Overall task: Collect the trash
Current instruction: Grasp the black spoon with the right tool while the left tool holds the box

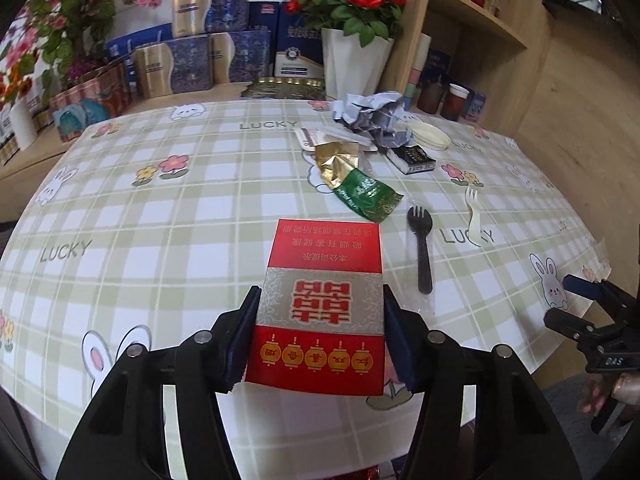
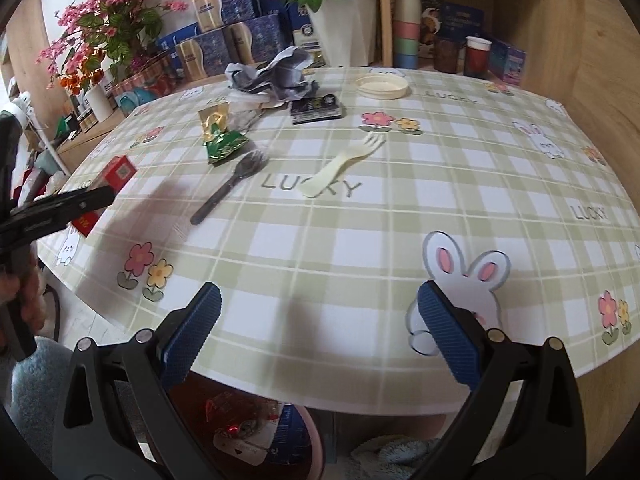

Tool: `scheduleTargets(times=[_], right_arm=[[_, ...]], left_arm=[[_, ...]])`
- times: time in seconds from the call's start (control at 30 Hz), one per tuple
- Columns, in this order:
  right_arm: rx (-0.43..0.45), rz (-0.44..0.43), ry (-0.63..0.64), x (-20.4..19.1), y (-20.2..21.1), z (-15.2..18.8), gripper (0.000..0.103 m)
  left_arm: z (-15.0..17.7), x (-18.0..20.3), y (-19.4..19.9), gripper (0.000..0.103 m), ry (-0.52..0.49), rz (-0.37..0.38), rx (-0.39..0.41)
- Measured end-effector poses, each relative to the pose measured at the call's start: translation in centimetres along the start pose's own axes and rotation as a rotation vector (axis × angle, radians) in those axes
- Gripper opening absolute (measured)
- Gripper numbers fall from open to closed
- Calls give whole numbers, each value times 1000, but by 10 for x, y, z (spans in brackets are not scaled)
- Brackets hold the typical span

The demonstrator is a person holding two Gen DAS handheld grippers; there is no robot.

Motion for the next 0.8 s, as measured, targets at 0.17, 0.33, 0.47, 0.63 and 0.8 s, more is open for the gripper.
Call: scheduleTargets(times=[0.17, 0.33, 0.47, 0.63, 0.8], right_arm=[[-10, -39, -10, -17, -13, -11, 97], [-34, -39, 27, -34, -29, -21, 94], [-30, -59, 12, -48, -37, -39, 93], [-37, -90, -31, -66, -53, -60, 89], [-57, -78, -1, -94, -74, -76, 78]], left_arm=[[15, -17, 20, 56, 49, -33, 24], [26, -34, 41, 56, 76, -72, 51], [32, -47, 56, 56, 109, -85, 79], [41, -59, 65, 56, 184, -74, 94], [46, -60, 67, 56, 206, -72, 98]])
Point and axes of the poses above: each gripper's, at about its wrist camera, not at the fingertips, and y roughly against the way its jaws point, x to its right, z to its underside, the point moved 5 cm from there along -y, roughly the way its jaws point, and after that the axes turned 7 degrees about z, right-handed, at the moved point
